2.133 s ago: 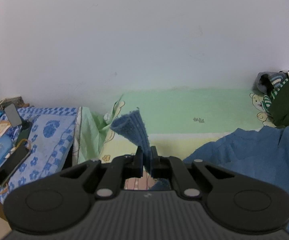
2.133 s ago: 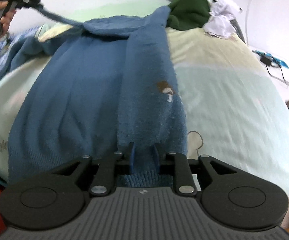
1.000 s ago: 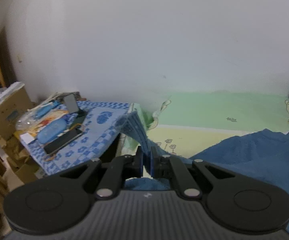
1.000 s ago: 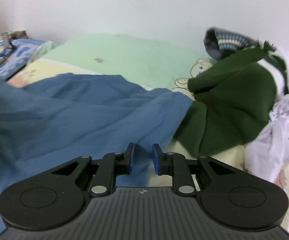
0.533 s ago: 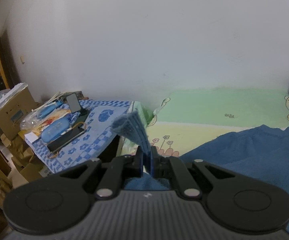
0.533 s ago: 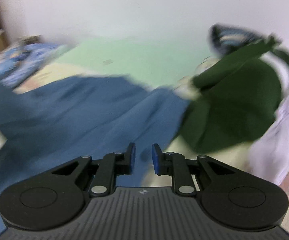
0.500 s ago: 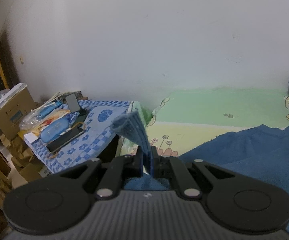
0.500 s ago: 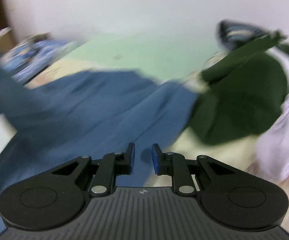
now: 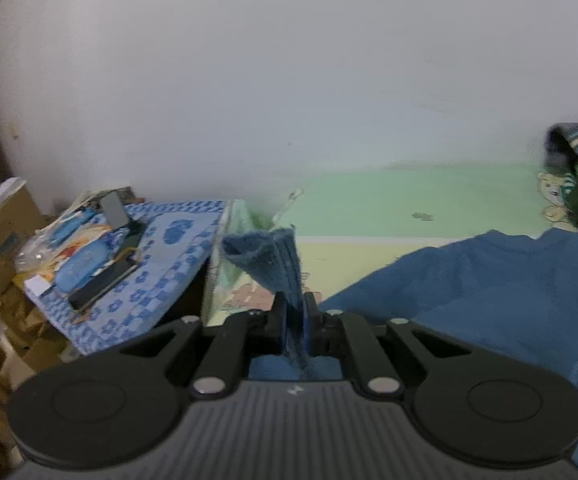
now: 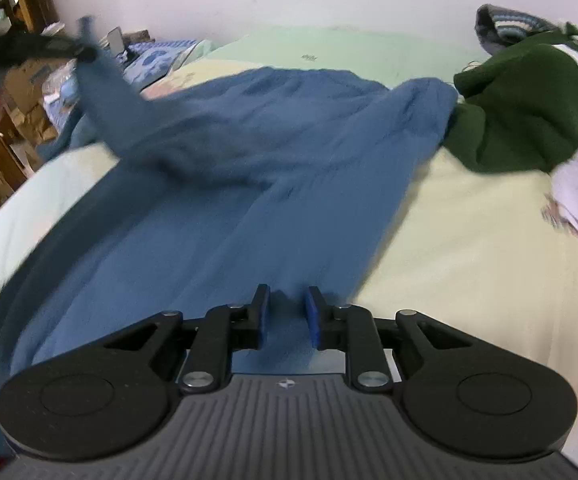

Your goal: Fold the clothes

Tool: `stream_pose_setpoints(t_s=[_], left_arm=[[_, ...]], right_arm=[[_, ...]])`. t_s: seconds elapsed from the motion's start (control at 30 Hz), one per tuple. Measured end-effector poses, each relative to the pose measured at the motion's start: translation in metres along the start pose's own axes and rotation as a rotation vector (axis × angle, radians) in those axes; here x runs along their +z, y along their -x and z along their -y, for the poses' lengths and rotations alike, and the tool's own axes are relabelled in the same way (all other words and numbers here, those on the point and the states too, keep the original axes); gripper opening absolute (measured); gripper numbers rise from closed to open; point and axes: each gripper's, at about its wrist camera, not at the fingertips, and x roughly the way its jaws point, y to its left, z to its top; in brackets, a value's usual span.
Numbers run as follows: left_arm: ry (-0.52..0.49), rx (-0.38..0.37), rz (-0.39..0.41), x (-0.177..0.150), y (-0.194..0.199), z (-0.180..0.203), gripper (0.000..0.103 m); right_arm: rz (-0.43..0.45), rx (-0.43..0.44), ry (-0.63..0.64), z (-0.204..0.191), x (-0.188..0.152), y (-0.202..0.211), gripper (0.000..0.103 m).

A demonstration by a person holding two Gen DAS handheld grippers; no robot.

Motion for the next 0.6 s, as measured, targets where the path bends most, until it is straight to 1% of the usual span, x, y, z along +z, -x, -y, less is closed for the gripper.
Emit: stream_pose_setpoints(t_s=[0.1, 0.2, 0.23, 0.3, 0.33, 0.4, 0.47, 0.53, 0.6], left_arm=[[-0.016, -0.049, 0.002, -0.003, -0.003, 0.000, 0.006], [-0.024, -0.094, -0.002, -0.007, -0.008, -0.003, 0.006], [-0.029, -0.108, -0.003, -0.009, -0.010, -0.004, 0.006], [-0.034, -0.130, -0.013, -0.012, -0.014, -0.008, 0.006], [-0.034, -0.138, -0.022, -0.014, -0.017, -0.010, 0.007], [-0.025, -0.157, -0.036, -0.018, -0.022, -0.016, 0.009], [-0.022, -0.169, -0.043, -0.023, -0.026, -0.020, 0.009], [-0.021, -0.184, -0.054, -0.028, -0.030, -0.024, 0.010], [-0.019, -0.197, -0.064, -0.032, -0.033, -0.028, 0.010]], right_arm=[[-0.013, -0.056, 0.012, -0.021, -0.019, 0.016, 0.022], [-0.042, -0.039, -0.009, -0.042, -0.035, 0.033, 0.022], [-0.066, -0.036, -0.021, -0.049, -0.041, 0.037, 0.024], [-0.100, -0.065, 0.008, -0.072, -0.057, 0.041, 0.026], [-0.097, -0.093, 0.028, -0.080, -0.062, 0.045, 0.026], [-0.095, -0.135, 0.029, -0.096, -0.071, 0.055, 0.025], [-0.094, -0.129, -0.040, -0.105, -0.078, 0.065, 0.025], [-0.126, -0.132, -0.106, -0.114, -0.089, 0.067, 0.026], [-0.124, -0.173, -0.116, -0.127, -0.098, 0.070, 0.026]])
